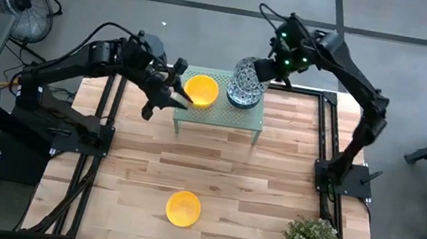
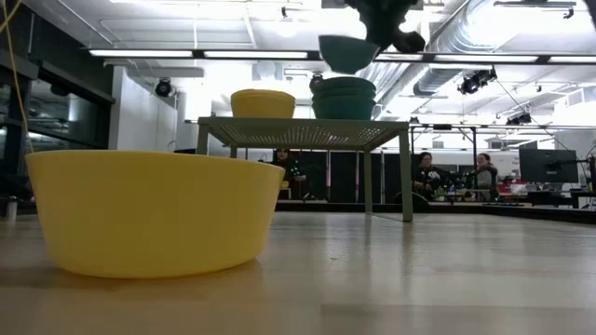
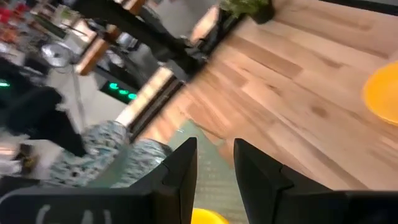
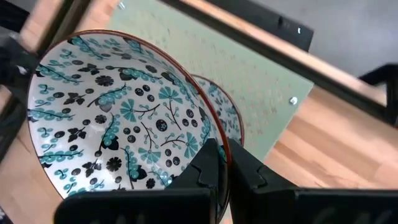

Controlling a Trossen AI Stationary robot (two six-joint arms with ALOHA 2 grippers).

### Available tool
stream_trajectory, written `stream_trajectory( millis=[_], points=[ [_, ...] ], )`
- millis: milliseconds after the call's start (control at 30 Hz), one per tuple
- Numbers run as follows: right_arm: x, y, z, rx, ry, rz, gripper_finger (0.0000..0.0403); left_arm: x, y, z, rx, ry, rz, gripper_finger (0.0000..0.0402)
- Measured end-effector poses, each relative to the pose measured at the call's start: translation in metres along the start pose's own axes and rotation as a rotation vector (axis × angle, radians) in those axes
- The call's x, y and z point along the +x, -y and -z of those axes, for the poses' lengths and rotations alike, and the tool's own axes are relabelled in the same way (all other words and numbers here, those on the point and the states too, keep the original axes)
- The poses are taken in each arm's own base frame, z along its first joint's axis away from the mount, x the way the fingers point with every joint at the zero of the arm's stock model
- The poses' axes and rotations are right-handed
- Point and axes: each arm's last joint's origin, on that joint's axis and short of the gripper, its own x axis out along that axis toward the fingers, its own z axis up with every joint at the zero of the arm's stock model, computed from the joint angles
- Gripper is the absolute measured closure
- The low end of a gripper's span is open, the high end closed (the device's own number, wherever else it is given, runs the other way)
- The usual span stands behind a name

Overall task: Pick & Place Mini bowls
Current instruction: Stack the blue patterned bowl on the stacked blue patterned bowls on the shelf

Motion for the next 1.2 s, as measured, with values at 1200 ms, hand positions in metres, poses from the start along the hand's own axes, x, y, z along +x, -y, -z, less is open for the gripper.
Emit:
stream_trajectory(
  millis=[1200],
  points=[
    [0.069, 0.008, -0.013, 0.118, -0.260, 0.063, 0.0403, 0.027, 0.072, 0.076, -0.245, 0.232, -0.132, 0.0300]
  ],
)
